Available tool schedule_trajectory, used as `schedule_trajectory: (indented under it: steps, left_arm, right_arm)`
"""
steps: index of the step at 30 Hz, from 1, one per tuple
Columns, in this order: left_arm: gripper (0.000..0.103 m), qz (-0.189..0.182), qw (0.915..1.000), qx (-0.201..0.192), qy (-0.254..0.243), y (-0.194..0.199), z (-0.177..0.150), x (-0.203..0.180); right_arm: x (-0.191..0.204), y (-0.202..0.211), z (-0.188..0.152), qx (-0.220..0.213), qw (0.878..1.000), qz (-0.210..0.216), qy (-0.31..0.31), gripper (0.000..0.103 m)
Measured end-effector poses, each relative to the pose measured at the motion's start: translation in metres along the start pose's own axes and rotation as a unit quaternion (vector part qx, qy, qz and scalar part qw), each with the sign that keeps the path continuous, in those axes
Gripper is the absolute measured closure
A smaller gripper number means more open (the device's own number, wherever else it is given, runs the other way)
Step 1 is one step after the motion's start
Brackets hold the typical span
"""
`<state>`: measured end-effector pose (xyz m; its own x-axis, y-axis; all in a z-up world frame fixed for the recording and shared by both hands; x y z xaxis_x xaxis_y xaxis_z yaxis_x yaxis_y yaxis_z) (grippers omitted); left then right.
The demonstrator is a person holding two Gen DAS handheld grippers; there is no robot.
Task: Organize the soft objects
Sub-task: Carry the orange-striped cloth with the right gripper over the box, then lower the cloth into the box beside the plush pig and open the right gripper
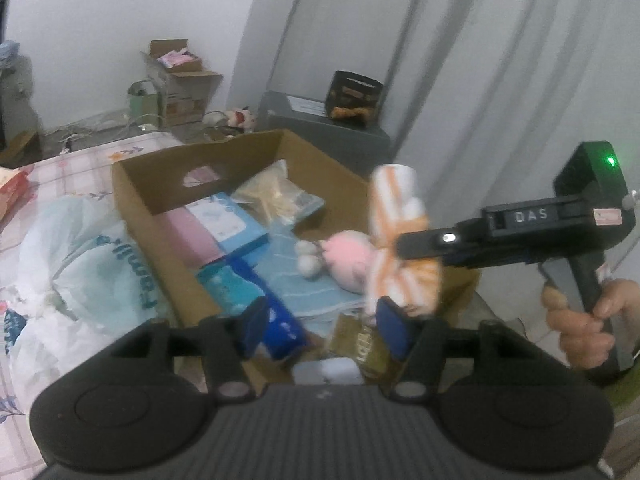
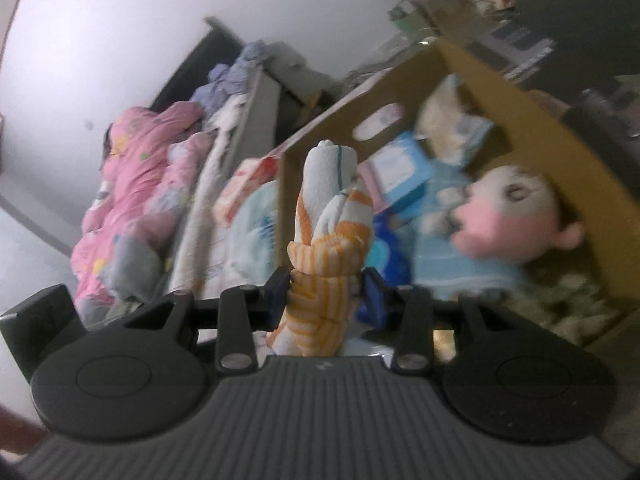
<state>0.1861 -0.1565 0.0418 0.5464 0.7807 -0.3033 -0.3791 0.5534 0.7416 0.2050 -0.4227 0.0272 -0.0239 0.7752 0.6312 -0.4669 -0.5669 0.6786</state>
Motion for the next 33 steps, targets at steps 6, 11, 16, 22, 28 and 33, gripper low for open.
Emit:
schedule_trajectory:
  steps: [6,11,16,22,28,33]
  left_arm:
    - [0.043,0.017,0.9995,-0.009,0.024,0.005,0.000,0.019]
    - [0.043,0.025,0.9984,-0.018,0.047,0.011,-0.003,0.033]
    - [0.043,0.031,0.9978,-0.017,0.056,0.016,-0.007,0.040]
    - [0.043,0.027,0.9977,-0.024,0.058,0.021,-0.010,0.044]
    - [0.043,0.018,0.9972,-0.029,0.067,0.022,-0.013,0.049]
    - [0.043,0.019,0.9970,-0.028,0.069,0.025,-0.017,0.049]
  right_arm:
    - [-0.011,0.013,0.020,-0.001,0.992,-0.100,0.080,0.064]
    - [0.012,-0.007,0.024,0.044,0.962,-0.162,0.216,0.064]
    - [0.031,-0.059,0.013,0.114,0.894,-0.228,0.369,0.064]
    - [0.041,-0.090,0.004,0.167,0.815,-0.280,0.479,0.064]
    - [0.041,-0.076,-0.002,0.176,0.778,-0.312,0.517,0.064]
    - [0.045,-0.083,-0.017,0.184,0.746,-0.312,0.559,0.064]
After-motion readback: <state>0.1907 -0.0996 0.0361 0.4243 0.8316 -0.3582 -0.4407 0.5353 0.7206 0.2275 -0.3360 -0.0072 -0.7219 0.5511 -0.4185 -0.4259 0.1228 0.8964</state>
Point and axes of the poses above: each gripper's, at about its wrist camera, not at the fingertips, and y roughly against the way its jaws point, x to its left, z to its top, the point moved 1 cm from there along -y, roughly the way its jaws point, and after that the axes turned 8 degrees about x, right-handed, at the moved point
